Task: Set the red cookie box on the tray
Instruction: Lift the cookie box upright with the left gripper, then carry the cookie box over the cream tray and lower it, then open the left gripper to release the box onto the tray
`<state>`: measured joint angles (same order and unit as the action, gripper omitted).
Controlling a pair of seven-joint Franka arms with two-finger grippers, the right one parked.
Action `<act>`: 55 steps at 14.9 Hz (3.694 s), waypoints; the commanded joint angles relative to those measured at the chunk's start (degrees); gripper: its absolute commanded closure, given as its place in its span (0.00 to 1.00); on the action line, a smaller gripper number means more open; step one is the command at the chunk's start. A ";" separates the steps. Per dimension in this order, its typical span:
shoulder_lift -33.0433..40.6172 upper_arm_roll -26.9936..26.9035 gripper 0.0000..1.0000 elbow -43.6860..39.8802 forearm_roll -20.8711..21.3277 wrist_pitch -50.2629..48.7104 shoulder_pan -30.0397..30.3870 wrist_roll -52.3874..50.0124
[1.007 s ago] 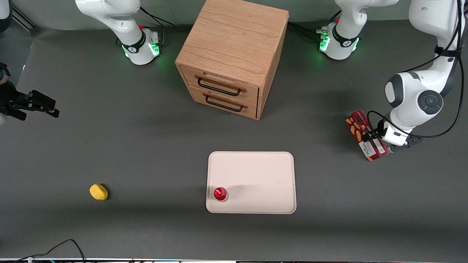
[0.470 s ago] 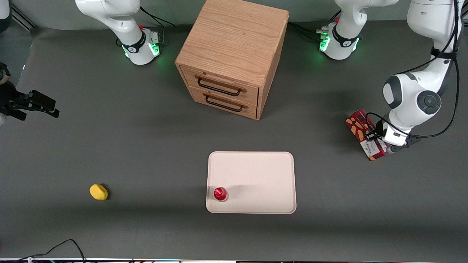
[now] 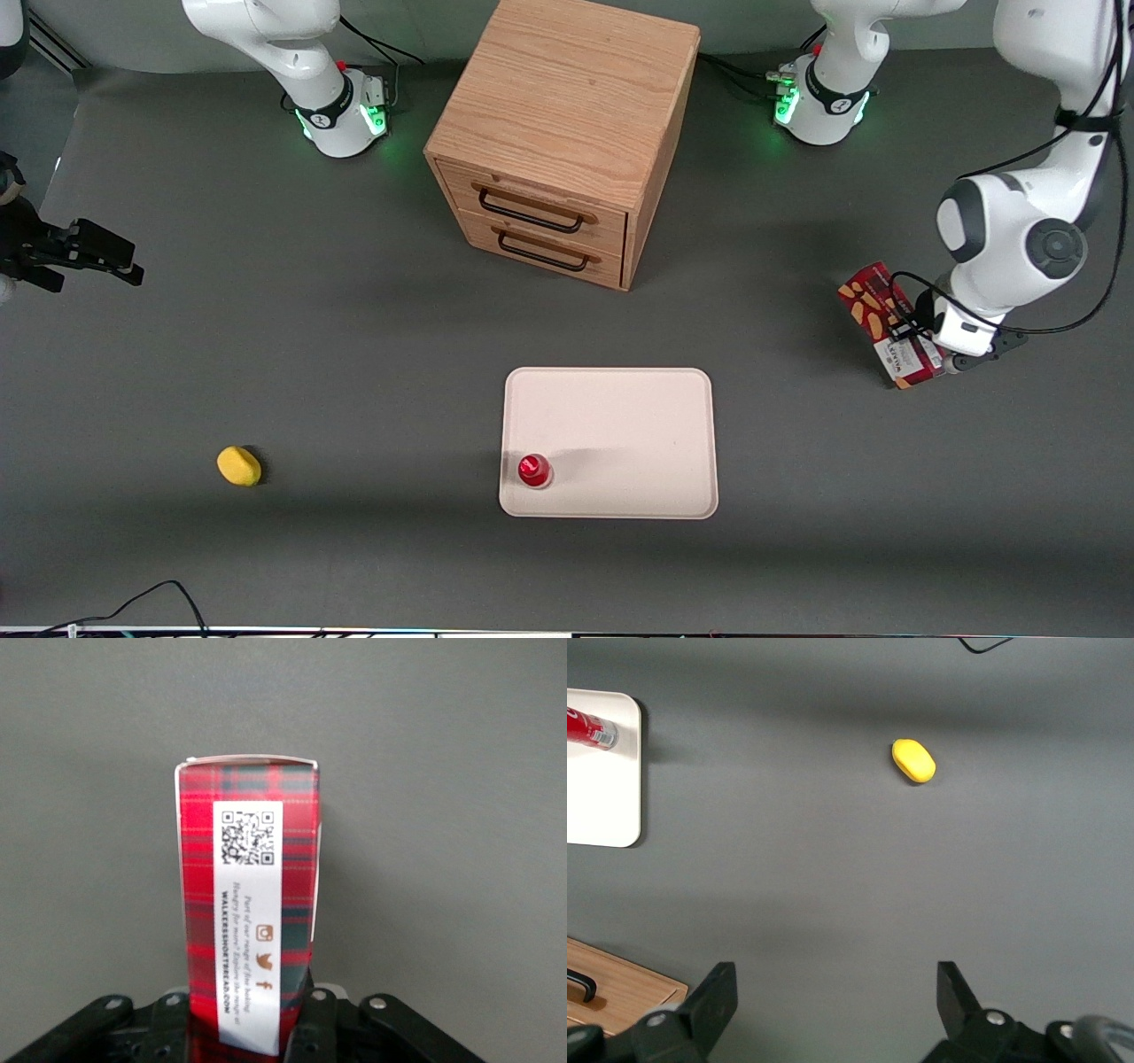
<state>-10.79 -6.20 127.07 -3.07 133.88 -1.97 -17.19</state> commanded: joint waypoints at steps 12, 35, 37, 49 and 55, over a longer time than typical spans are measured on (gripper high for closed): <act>-2.20 16.65 1.00 -42.50 1.14 -41.24 -4.87 -16.26; -40.19 12.62 1.00 -63.27 14.06 -12.68 -22.11 -27.37; -40.10 12.61 1.00 -60.82 13.97 -12.50 -21.68 -27.02; -41.50 12.44 0.27 -56.67 14.41 -7.58 -20.27 -27.11; -40.02 12.53 0.00 -57.29 14.32 -9.42 -19.92 -27.20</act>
<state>-52.68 6.41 69.27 10.24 125.55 -22.15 -44.00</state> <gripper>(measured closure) 0.070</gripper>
